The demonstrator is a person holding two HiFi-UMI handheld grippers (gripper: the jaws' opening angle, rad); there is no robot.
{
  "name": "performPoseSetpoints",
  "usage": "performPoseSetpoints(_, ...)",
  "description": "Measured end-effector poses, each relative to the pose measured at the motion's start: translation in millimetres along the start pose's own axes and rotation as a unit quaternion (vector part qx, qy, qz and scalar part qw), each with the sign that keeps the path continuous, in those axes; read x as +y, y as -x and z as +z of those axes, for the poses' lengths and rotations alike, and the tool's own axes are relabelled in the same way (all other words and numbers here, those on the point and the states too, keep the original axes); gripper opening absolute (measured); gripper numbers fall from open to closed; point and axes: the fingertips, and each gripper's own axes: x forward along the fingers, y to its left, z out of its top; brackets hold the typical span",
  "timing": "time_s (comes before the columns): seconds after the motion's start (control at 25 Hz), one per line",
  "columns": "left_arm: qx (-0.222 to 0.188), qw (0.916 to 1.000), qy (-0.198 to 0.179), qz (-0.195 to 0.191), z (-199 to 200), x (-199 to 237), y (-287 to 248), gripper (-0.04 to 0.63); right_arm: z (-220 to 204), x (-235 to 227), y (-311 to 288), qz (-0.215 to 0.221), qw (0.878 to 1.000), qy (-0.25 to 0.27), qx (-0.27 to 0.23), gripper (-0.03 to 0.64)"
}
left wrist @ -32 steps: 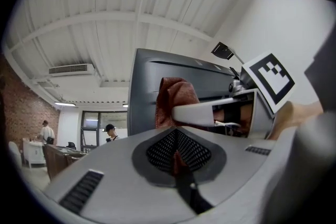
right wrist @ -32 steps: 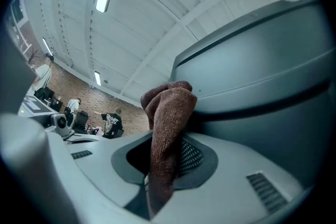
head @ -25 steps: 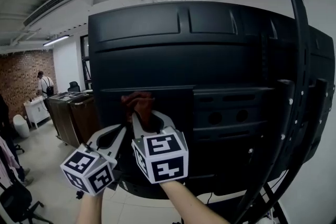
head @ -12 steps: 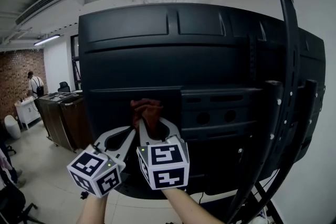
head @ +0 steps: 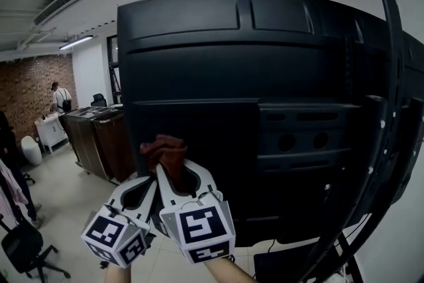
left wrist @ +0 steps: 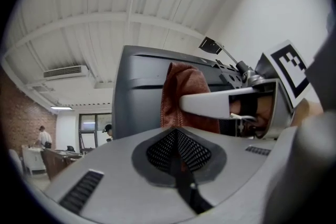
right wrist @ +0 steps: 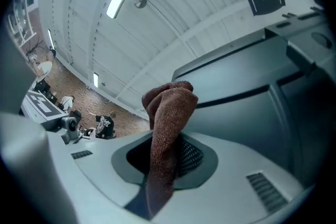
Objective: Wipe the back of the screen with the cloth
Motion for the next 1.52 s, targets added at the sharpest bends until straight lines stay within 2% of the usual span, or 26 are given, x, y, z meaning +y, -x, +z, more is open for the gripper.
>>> performPoseSetpoints(0.2, 0.027, 0.9989, 0.019, 0.032, -34.2, 20.4, 24.2, 0.014, -44.4, 39.9, -22.3, 0.05, 0.998, -0.027, 0.036, 0.07)
performPoseSetpoints(0.4, 0.047, 0.9958, 0.044, 0.065, -59.4, 36.6, 35.3, 0.012, -71.2, 61.5, -38.2, 0.065, 0.995, -0.048, 0.05, 0.071)
performPoseSetpoints(0.6, 0.052, 0.9953, 0.058, 0.057, -73.4, 25.2, 27.7, 0.014, -84.6, 50.8, -30.8, 0.05, 0.996, -0.042, 0.057, 0.071)
performPoseSetpoints(0.8, 0.042, 0.9974, 0.052, 0.024, -69.1, -2.9, 5.4, 0.014, -86.1, 15.2, -4.2, 0.023, 0.997, -0.04, 0.063, 0.071)
performPoseSetpoints(0.96, 0.032, 0.9984, 0.046, -0.007, -62.2, -31.8, -17.6, 0.014, -76.4, -28.7, 28.9, -0.02, 0.998, -0.023, 0.057, 0.071)
performPoseSetpoints(1.16, 0.016, 0.996, 0.062, -0.062, -53.3, -78.2, -47.2, 0.014, -66.1, -87.1, 75.1, -0.088, 0.994, -0.01, 0.058, 0.071)
performPoseSetpoints(1.4, -0.005, 0.9899, 0.066, -0.125, -40.0, -138.8, -76.6, 0.014, -61.1, -146.1, 130.3, -0.166, 0.983, 0.016, 0.073, 0.071)
performPoseSetpoints(1.52, -0.007, 0.9869, 0.071, -0.144, -38.9, -158.7, -85.2, 0.014, -60.1, -173.2, 155.5, -0.209, 0.973, 0.032, 0.091, 0.071)
